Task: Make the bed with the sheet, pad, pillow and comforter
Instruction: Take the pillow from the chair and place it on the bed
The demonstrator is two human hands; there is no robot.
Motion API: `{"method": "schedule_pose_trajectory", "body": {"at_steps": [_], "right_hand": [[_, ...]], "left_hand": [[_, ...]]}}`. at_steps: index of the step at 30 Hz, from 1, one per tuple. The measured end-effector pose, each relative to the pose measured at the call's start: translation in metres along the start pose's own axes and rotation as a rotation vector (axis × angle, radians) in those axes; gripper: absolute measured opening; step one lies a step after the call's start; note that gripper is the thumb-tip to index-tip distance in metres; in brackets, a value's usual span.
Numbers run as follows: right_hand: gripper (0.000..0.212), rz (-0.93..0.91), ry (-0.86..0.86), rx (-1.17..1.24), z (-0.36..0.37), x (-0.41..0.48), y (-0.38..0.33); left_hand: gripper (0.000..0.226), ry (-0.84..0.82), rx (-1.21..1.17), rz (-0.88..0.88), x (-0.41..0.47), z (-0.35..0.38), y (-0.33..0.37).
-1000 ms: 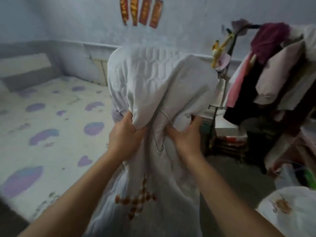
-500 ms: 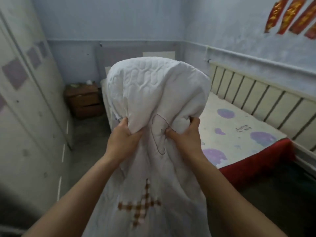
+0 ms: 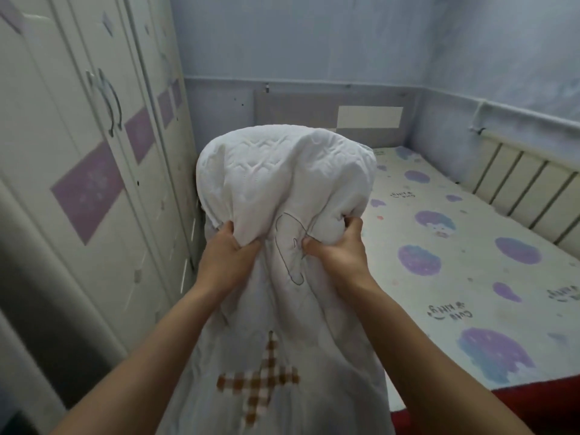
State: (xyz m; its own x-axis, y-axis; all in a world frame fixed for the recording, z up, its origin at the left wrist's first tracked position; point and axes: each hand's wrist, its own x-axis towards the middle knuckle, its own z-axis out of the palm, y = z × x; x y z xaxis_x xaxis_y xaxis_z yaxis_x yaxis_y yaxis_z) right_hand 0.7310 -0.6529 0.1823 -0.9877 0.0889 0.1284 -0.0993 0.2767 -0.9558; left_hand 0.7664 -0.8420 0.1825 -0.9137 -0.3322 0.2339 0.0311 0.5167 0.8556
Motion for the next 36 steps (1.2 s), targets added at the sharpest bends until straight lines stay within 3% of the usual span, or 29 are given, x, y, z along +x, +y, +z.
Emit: {"method": "schedule_pose_trajectory", "body": {"at_steps": [7, 14, 28, 36], "right_hand": [[0.077, 0.0, 0.002, -0.007, 0.071, 0.071, -0.017], [0.074, 0.025, 0.028, -0.014, 0.111, 0.166, -0.002], [0.081, 0.018, 0.038, -0.06, 0.188, 0.468, 0.006], [0.074, 0.03, 0.017, -0.075, 0.284, 0.622, 0.014]], "left_hand": [[0.067, -0.01, 0.03, -0.027, 0.098, -0.024, -0.032], [0.073, -0.054, 0.046, -0.047, 0.201, 0.005, -0.061], [0.07, -0.081, -0.011, -0.021, 0.499, 0.093, -0.09], [0.074, -0.078, -0.011, -0.027, 0.674, 0.109, -0.155]]}}
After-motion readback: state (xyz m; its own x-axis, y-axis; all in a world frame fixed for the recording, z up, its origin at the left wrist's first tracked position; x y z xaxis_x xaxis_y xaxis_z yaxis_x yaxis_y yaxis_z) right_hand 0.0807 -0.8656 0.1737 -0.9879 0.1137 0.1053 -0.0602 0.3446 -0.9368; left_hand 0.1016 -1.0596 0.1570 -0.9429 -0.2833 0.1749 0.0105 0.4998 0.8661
